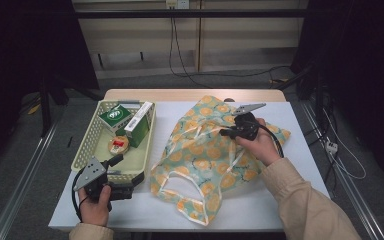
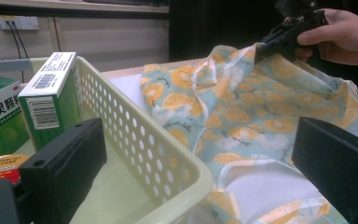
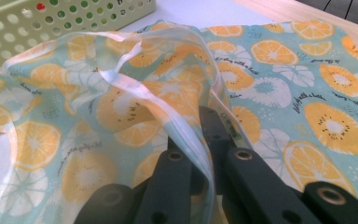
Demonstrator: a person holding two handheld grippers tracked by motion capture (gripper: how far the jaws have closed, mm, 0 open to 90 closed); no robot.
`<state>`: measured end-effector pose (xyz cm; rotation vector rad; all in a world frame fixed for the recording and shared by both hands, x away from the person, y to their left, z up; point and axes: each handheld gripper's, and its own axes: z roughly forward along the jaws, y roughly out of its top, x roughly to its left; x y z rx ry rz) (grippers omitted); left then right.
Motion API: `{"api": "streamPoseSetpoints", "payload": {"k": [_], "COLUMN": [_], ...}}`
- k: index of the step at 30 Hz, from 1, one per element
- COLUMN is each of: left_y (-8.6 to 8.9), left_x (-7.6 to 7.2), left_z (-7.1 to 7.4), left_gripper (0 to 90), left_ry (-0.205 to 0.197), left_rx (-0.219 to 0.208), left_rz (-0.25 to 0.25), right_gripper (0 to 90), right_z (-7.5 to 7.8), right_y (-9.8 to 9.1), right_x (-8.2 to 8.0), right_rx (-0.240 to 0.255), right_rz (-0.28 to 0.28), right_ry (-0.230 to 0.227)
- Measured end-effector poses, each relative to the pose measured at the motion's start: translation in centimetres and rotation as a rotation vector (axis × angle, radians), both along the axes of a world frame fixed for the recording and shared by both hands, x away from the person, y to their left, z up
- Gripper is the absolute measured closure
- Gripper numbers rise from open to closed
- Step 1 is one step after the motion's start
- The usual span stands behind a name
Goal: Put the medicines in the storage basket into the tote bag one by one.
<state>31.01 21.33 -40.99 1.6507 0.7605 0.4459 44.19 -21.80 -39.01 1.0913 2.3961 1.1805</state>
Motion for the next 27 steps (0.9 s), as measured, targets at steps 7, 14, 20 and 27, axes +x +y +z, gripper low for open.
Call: {"api": "streamPoseSetpoints", "payload": {"k": [7,14,20,27], "left_y": [0.0,0.0,0.1,0.0], "left_x": [-0.1,0.0,0.0,0.0], "left_z": [0.2,0.4,0.6,0.6], "left_gripper": [2.9,2.9,2.9,2.9], "left_ry": [0.000,0.004,0.003,0.005], "left_rx": [-0.003,0.003,0.013,0.007], "left_rz": [-0.001,-0.003,-0.006,-0.002], "right_gripper": [90.0,90.0,90.0,89.3], "right_z": [0.9,1.2,1.3,1.1], "right_y": [0.0,-0.3,-0.3,0.1], "right_x": [-0.1,-0.1,-0.2,-0.4], "right_rx": [0.012,0.051,0.050,0.040], "right_rz": [-0.004,-0.016,-0.010,0.010], "right_ry": [0.004,0.026,0.041,0.048]}}
